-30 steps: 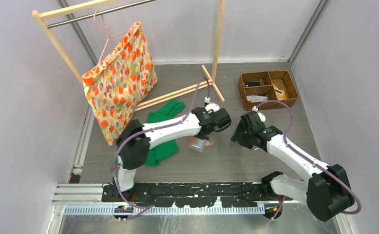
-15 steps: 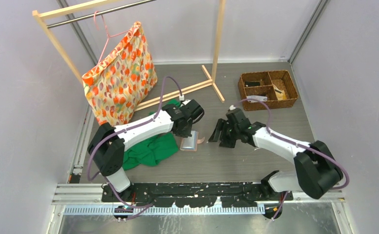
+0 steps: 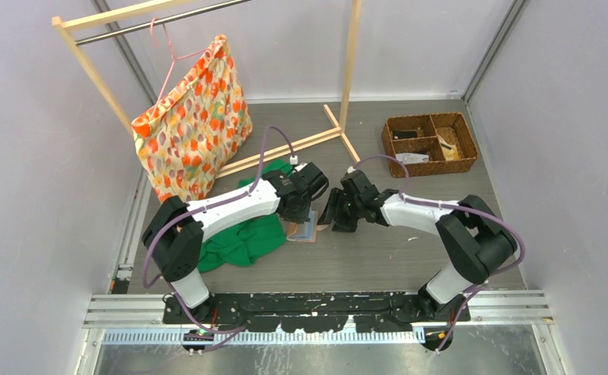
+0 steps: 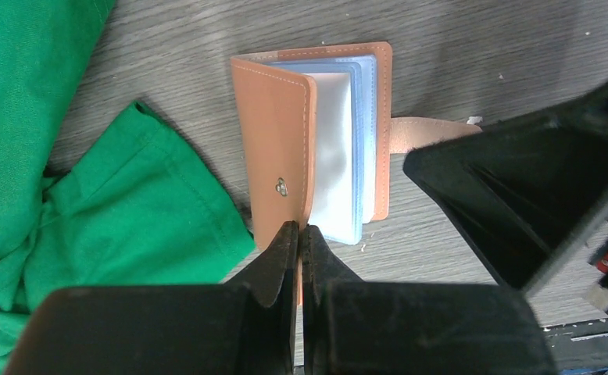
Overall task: Take the credit cards out of the card holder
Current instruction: Open the card holder at the center of the board.
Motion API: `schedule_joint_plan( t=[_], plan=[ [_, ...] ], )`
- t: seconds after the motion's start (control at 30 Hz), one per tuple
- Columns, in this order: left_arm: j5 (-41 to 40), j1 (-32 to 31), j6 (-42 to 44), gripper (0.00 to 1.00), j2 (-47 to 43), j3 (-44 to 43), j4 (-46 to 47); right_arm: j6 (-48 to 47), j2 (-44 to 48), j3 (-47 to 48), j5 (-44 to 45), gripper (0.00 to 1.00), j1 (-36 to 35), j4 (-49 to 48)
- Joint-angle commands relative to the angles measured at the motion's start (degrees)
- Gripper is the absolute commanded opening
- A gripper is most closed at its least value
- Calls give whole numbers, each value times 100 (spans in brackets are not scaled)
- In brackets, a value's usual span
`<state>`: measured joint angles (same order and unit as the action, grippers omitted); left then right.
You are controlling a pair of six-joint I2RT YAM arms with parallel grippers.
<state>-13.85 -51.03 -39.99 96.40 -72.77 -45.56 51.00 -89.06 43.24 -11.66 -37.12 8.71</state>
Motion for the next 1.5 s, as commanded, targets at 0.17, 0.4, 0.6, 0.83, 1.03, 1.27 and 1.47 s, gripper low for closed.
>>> schedule_joint_plan(
  t=[0.17,0.4,0.6,0.83,1.03,1.27,1.47],
  plan=[
    [5,-13,-35,1,-95,212,107,196,-484,285,85,28,-60,-397],
    [140,-13,-44,1,-113,248,146,-218,125,487,572,1,-43,384],
    [26,-13,-18,0,-245,356,93,-491,1000,527,719,1,-33,998],
    [423,-13,-64,1,-265,709,363,-695,1481,545,655,1,-43,1492],
    [356,-4,-53,19,-477,777,307,-938,1522,553,641,1,-42,1751],
    [-94,3,-163,39,-889,483,-263,-1154,1517,479,788,1,-45,1931],
    [464,-30,-434,39,-1580,663,444,-1093,1590,393,788,1,-41,1880]
  ],
)
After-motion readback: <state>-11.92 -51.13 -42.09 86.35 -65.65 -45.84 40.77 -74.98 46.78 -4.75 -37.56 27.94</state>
